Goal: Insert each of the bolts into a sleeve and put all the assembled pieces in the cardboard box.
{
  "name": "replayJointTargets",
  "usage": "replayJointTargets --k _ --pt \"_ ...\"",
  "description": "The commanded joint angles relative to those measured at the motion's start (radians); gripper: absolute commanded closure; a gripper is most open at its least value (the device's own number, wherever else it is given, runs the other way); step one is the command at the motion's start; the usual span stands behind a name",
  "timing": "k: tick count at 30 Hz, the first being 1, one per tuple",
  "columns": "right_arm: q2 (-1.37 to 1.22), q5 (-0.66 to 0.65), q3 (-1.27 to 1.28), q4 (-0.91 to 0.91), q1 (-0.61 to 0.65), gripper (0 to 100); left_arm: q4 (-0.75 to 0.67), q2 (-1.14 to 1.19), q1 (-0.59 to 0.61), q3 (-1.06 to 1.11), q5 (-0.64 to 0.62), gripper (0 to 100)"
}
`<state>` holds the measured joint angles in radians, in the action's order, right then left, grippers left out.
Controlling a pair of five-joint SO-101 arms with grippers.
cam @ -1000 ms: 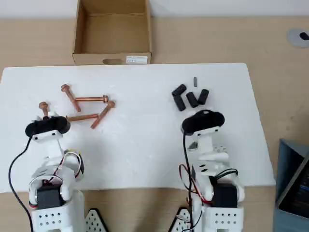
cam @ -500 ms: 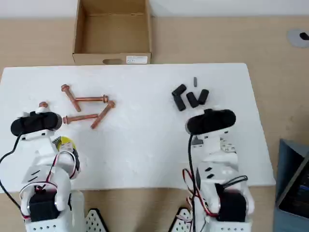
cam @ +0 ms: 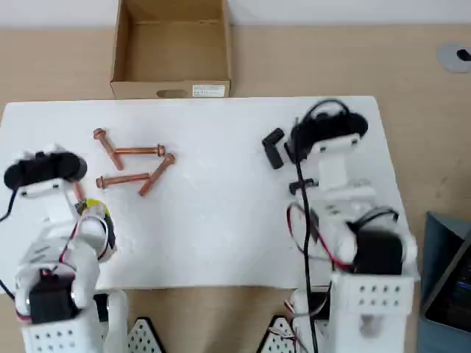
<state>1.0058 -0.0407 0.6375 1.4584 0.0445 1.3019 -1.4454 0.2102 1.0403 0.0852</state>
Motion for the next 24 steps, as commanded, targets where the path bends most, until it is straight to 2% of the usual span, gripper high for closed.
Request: replayJointTargets --k 1,7,13,16,24 --pt "-0.113 -0.002 -0.170 0.026 0.007 99.0 -0.014 0.156 -0.014 -0.152 0.011 100" --pt "-0.243 -0.009 -0.326 0.025 0.008 99.0 -0.011 0.409 -0.012 -0.293 0.063 91" --pt "-0.404 -0.009 -0.407 0.028 0.010 99.0 0.068 0.599 -0.008 -0.437 0.089 84" --pt "-0.513 -0.009 -0.464 0.051 0.010 98.9 0.086 0.694 -0.008 -0.494 0.137 84" --pt "-0.872 0.017 -0.743 0.146 0.005 98.9 0.121 0.967 -0.005 -0.649 0.133 85"
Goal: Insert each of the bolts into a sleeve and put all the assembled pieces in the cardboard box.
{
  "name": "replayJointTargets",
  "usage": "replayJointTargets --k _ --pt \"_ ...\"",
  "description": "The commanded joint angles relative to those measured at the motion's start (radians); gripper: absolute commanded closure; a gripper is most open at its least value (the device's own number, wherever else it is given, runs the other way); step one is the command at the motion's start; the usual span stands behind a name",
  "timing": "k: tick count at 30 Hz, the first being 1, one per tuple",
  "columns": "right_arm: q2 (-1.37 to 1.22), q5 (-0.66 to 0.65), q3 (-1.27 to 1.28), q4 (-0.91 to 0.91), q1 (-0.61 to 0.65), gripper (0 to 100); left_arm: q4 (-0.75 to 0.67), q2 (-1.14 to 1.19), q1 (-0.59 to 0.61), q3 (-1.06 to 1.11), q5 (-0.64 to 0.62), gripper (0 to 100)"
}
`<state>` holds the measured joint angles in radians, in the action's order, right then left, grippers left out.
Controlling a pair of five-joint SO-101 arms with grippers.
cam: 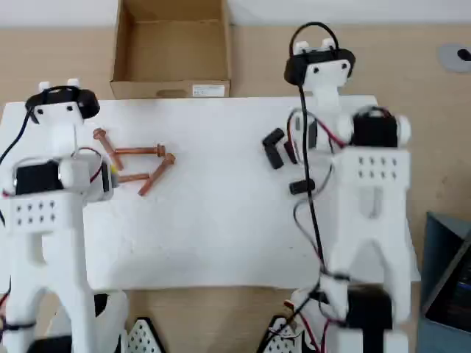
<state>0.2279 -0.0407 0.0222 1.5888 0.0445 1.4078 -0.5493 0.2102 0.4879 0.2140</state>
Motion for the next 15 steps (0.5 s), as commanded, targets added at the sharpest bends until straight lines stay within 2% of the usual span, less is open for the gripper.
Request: replayJointTargets --k 1,8,15 --pt "-0.134 0.028 -0.163 0.017 0.004 98.9 0.017 0.104 -0.005 -0.114 0.005 85" --pt "-0.398 0.051 -0.398 0.094 -0.041 98.3 0.017 0.236 -0.003 -0.167 0.003 84" --pt "-0.588 0.081 -0.541 0.114 -0.104 85.2 0.011 0.278 -0.005 -0.163 -0.041 84"
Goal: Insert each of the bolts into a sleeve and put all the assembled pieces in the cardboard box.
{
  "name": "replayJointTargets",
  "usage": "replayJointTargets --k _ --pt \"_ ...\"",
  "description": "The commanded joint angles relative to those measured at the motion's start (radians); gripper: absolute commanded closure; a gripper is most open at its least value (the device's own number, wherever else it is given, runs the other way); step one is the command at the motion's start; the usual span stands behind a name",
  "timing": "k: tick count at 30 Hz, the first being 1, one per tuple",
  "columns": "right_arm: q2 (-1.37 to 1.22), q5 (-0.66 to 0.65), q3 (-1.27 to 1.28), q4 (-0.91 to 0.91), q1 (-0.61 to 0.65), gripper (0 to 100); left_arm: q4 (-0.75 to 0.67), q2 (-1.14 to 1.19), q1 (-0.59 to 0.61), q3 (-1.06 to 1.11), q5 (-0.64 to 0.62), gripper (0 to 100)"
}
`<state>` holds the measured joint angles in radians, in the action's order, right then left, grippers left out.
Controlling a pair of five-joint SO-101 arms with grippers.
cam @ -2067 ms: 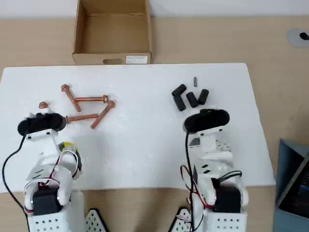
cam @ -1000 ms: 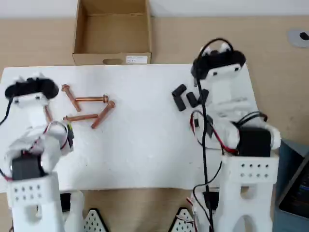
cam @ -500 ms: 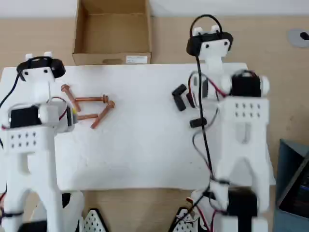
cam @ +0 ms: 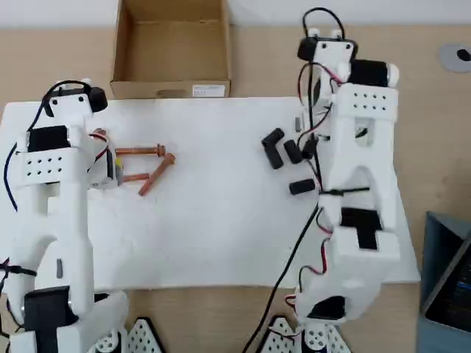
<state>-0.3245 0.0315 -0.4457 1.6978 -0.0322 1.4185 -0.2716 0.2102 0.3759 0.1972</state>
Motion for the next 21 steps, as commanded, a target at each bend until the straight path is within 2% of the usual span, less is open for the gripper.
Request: replayJointTargets --k 1,21 --pt "-0.056 0.009 -0.081 0.005 -0.027 85.0 0.000 0.005 -0.008 -0.051 -0.029 84" --pt "-0.340 0.003 -0.274 0.000 0.021 85.0 0.000 0.053 -0.006 -0.049 -0.029 84"
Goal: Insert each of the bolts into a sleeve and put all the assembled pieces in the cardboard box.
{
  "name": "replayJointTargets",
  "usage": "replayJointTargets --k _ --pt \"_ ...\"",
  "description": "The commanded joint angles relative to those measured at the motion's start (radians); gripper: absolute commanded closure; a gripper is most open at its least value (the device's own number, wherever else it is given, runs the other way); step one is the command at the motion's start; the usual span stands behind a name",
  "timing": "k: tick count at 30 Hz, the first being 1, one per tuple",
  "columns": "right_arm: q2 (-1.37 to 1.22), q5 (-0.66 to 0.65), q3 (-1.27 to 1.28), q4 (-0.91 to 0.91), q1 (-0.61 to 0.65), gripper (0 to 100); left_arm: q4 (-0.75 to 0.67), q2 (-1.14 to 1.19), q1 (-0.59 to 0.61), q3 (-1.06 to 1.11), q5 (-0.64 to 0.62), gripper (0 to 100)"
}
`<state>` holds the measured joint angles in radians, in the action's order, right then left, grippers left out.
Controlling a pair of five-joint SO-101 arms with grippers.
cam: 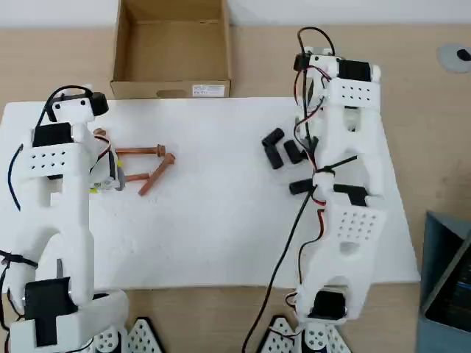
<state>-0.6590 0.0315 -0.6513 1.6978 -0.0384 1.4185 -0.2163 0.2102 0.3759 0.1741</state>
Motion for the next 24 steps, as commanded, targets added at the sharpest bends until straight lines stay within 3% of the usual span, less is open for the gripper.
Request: replayJointTargets --k 1,24 --pt "-0.016 0.003 -0.079 0.000 0.033 85.0 0.000 -0.002 -0.008 -0.049 -0.006 84" --pt "-0.125 0.009 -0.191 0.005 0.039 80.6 -0.002 -0.002 -0.011 -0.049 0.003 84"
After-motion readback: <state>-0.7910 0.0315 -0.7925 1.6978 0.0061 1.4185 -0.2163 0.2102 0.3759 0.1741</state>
